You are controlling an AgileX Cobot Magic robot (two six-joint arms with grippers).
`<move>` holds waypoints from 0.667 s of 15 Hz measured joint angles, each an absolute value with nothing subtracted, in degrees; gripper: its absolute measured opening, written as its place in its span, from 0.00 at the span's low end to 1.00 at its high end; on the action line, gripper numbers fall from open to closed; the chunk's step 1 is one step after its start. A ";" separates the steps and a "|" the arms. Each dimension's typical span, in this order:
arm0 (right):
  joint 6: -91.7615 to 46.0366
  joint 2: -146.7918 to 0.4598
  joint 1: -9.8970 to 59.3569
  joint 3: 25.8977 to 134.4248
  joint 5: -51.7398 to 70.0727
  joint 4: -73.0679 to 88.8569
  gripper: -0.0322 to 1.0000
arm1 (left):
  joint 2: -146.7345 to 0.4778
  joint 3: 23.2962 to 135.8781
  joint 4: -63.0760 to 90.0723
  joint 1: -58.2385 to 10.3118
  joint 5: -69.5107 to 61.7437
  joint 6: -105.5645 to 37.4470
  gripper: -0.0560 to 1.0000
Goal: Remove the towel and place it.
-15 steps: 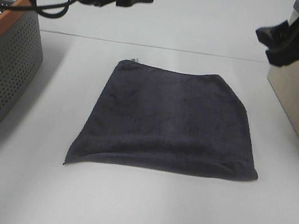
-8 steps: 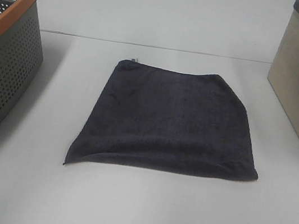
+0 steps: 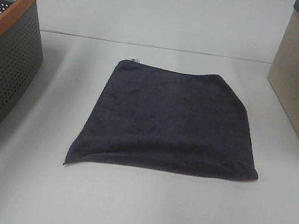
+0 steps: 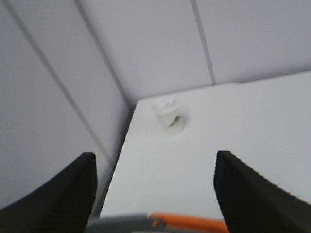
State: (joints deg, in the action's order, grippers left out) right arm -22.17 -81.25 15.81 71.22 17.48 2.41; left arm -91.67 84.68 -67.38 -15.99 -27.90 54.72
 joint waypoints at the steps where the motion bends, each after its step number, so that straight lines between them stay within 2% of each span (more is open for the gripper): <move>1: -17.25 -81.59 15.70 71.62 15.87 -0.40 0.81 | -91.56 87.15 -51.34 -12.61 -32.60 38.10 0.66; 3: -2.86 -84.22 15.70 75.80 17.70 -7.05 0.81 | -91.56 92.59 -16.16 -4.41 -39.13 11.23 0.67; 4: 0.00 -85.03 15.70 77.29 19.77 -8.88 0.80 | -91.56 93.91 -10.37 -2.64 -40.39 7.10 0.67; 6: 9.40 -88.69 15.70 86.00 32.66 -16.84 0.80 | -91.50 97.92 7.22 4.58 -46.70 -4.53 0.69; 7: 10.43 -90.24 15.70 91.04 39.19 -18.45 0.80 | -91.44 98.78 10.03 6.99 -49.90 -5.96 0.69; 8: 8.42 -91.67 15.64 98.61 51.34 -19.65 0.80 | -91.04 99.01 8.77 8.77 -56.84 -6.70 0.69; 10: 4.87 -91.85 15.64 103.48 62.17 -19.77 0.80 | -90.47 99.01 5.73 8.94 -64.86 -6.30 0.69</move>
State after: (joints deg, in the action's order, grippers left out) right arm 4.87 -91.85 15.64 103.48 62.17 -19.77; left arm -90.47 99.01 5.73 8.94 -64.86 -6.30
